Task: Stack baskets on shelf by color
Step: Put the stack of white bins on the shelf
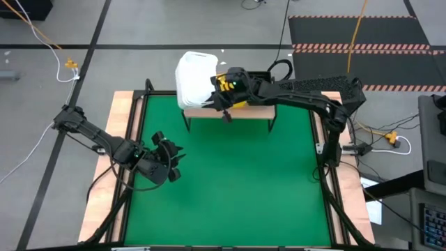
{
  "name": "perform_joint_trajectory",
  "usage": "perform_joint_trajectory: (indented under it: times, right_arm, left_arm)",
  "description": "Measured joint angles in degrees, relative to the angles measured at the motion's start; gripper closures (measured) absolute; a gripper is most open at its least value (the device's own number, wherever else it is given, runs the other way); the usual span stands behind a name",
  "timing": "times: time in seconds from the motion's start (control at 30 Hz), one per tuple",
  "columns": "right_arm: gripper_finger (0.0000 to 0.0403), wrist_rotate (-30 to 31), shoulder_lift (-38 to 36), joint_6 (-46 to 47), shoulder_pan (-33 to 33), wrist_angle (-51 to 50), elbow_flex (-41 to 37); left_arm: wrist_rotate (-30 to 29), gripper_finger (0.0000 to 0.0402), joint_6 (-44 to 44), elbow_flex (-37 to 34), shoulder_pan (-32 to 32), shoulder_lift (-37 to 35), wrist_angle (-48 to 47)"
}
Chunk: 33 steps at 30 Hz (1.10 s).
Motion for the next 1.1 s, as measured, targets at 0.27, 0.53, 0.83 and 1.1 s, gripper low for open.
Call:
perform_joint_trajectory:
  times: [0.27,0.53,0.83,1.1]
  right_arm:
    - [0.0384,-2.5,4.3,5.0,-2.0,-3.5,5.4]
    - [0.0384,-2.8,10.5,5.5,-2.7,-19.0,28.9]
    - [0.0384,-2.5,18.6,8.1,-3.2,-34.8,36.2]
    - [0.0384,-2.6,18.7,7.6,-3.4,-35.5,35.0]
  left_arm:
    - [0.0,0.0277,1.1,0.0,1.9,0.0,-0.1]
    - [-0.3,0.0277,2.4,0.0,5.2,0.0,0.0]
    - [-0.3,0.0277,1.9,0.0,6.6,0.0,0.0]
    - [0.2,0.0277,1.9,0.0,6.6,0.0,-0.2]
